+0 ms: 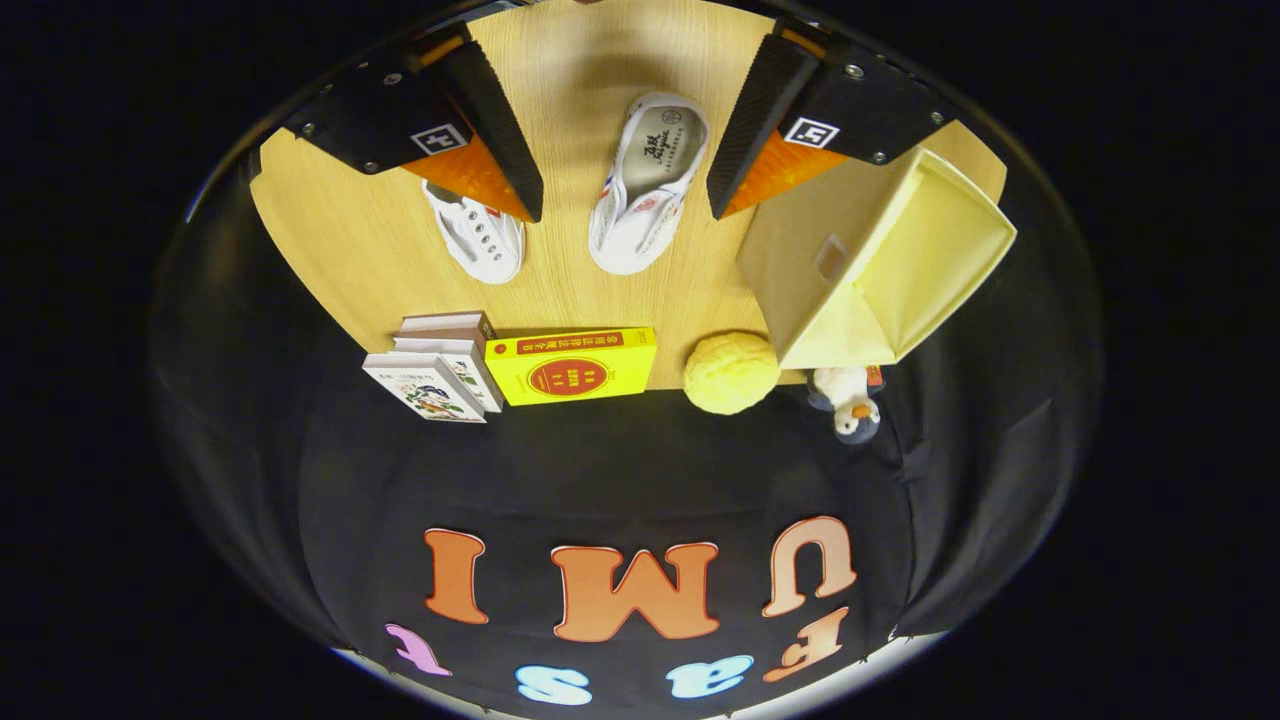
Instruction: Open the storage box then place both shoes into the box .Put the left shoe in first, then the right shoe, with the right side of both shoes facing outward in a uniform manner.
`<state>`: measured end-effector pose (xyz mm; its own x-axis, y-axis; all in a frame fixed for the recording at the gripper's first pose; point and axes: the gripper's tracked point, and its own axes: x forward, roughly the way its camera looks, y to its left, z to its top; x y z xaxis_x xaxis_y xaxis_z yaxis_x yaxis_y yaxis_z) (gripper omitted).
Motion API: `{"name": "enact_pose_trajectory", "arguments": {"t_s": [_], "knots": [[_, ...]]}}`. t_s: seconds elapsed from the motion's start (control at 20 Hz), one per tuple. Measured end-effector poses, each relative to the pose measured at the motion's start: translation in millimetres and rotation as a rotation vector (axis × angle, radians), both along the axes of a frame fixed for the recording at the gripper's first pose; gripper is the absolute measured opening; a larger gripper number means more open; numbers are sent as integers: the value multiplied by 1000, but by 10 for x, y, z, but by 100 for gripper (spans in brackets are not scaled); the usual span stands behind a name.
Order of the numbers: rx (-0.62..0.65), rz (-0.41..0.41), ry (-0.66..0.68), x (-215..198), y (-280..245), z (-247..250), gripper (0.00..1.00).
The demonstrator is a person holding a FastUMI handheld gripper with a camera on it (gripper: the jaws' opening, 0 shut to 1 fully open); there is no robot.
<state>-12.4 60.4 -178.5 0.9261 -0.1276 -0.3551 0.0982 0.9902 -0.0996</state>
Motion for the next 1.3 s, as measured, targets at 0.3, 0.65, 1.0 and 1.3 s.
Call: {"name": "enact_pose_trajectory", "arguments": {"t_s": [0.3,0.65,1.0,1.3], "knots": [[-44,-20,92,100,-133,-499,99],[-48,-47,159,437,-269,-850,80],[-79,-12,195,762,-256,-1053,38],[-75,5,126,846,-193,-877,1]]}}
